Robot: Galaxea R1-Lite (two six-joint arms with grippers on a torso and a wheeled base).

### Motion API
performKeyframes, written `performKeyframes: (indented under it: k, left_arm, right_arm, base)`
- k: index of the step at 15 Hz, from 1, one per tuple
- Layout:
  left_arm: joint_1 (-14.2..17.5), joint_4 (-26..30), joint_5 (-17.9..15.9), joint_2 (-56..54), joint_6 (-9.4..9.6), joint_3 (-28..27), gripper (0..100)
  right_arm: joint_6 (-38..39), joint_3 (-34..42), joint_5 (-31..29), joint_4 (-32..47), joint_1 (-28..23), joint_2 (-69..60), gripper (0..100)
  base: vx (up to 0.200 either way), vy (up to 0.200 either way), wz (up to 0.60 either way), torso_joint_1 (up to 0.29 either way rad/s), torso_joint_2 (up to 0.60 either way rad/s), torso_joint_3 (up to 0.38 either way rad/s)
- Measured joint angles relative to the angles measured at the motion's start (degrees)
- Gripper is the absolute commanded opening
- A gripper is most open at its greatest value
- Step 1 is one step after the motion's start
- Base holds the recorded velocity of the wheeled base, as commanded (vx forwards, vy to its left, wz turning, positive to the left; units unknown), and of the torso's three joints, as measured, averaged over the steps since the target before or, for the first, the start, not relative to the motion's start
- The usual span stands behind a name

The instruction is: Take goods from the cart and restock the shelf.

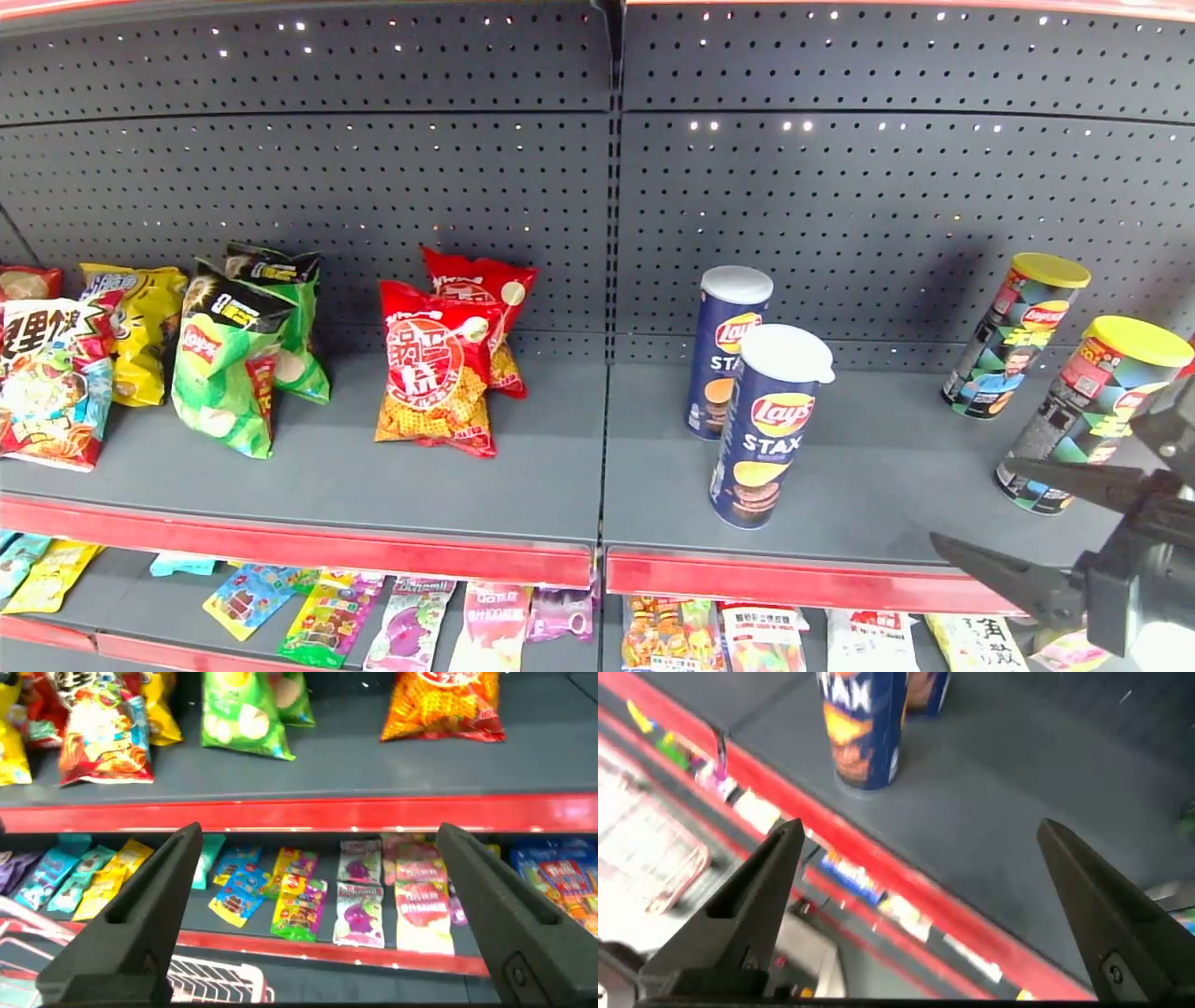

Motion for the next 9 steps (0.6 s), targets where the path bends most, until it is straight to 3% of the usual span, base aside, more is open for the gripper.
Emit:
performKeyframes:
  k: [4,6,9]
  left_arm:
    - [0.0,-1.57,-9.74,-0.91,0.26,1.83,100]
    - [0.24,-1.19,-8.68,-0.95,-2.0,1.94,100]
    - [2.08,-0.07,-6.88,-1.37,-3.8,1.74,100]
  right_arm:
    - [1.69,1.05,0.0,-0.05,0.34,4.57,100]
    - [2.18,1.46,-0.02,-0.13,0.28,5.75,100]
    - [2.62,1.96,-0.02,-0.82,0.3,7.63,100]
  base:
    - [0.0,0.0,0.0,0.0,0.0,0.0]
    - [0.0,0.0,0.0,0.0,0.0,0.0]
    - [0.0,0.0,0.0,0.0,0.0,0.0]
